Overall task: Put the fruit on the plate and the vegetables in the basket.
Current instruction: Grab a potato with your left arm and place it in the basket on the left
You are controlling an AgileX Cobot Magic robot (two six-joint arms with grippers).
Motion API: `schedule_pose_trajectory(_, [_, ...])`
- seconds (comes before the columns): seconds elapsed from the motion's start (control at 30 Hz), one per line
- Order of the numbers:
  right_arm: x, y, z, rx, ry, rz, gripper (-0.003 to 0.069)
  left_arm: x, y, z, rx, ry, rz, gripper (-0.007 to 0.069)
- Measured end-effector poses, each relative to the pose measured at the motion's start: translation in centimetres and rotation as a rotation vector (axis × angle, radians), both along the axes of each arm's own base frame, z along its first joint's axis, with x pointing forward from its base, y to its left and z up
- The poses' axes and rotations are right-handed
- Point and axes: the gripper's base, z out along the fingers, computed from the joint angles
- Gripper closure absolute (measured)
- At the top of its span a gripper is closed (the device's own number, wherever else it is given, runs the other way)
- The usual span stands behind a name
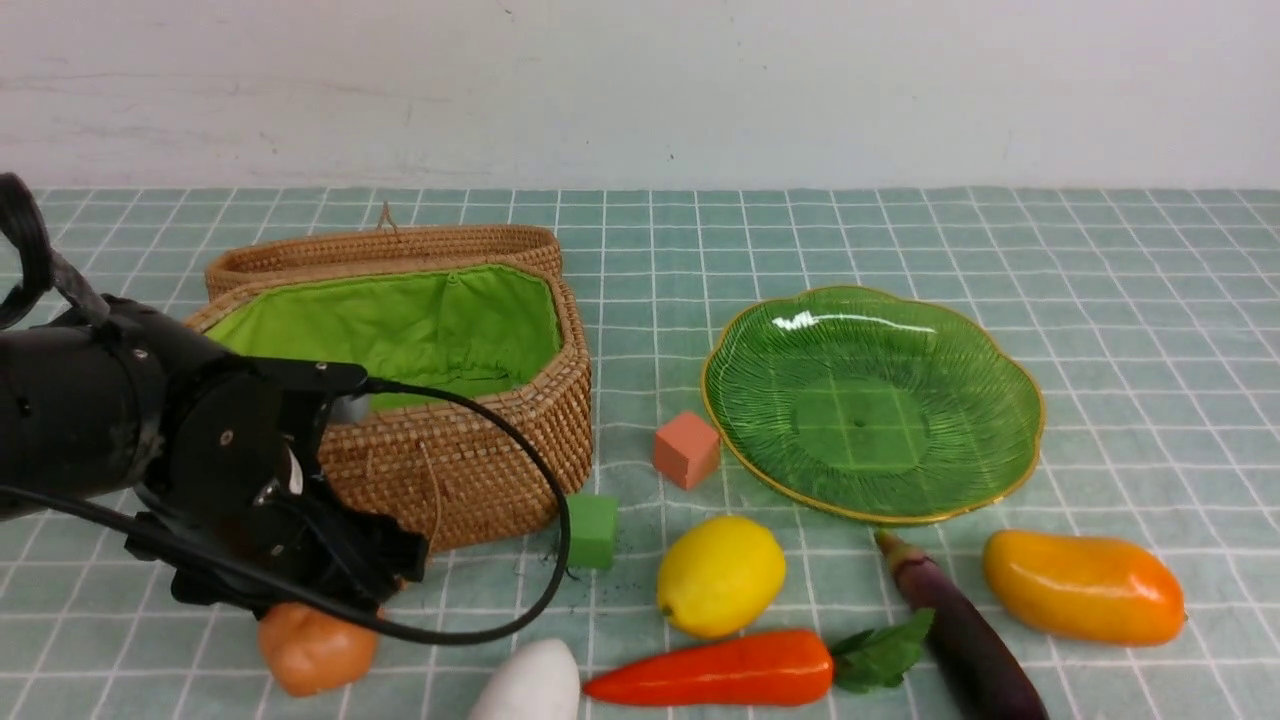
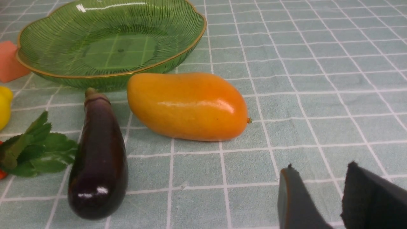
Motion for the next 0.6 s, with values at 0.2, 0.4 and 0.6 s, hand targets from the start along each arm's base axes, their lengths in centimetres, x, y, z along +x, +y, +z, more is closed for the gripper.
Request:
schedule_pose_trajectory(0.2, [0.00, 0.00, 0.00, -0.001, 0.000, 0.000, 0.0418, 0.36, -0.09, -0.18, 0.008, 0.008, -0.002, 0.0137])
schedule_pose_trajectory(0.4, [0.00, 0.00, 0.00, -0.001, 0.000, 0.000, 0.0418, 0.23, -0.01, -0.18, 0.020, 0.023, -0.010, 0.0142])
schedule_pose_trajectory(0.6, [0.00, 0.00, 0.00, 0.000, 0.000, 0.000, 0.0418, -0.41, 0.28, 0.33, 0.057, 0.058, -0.057, 0.0169])
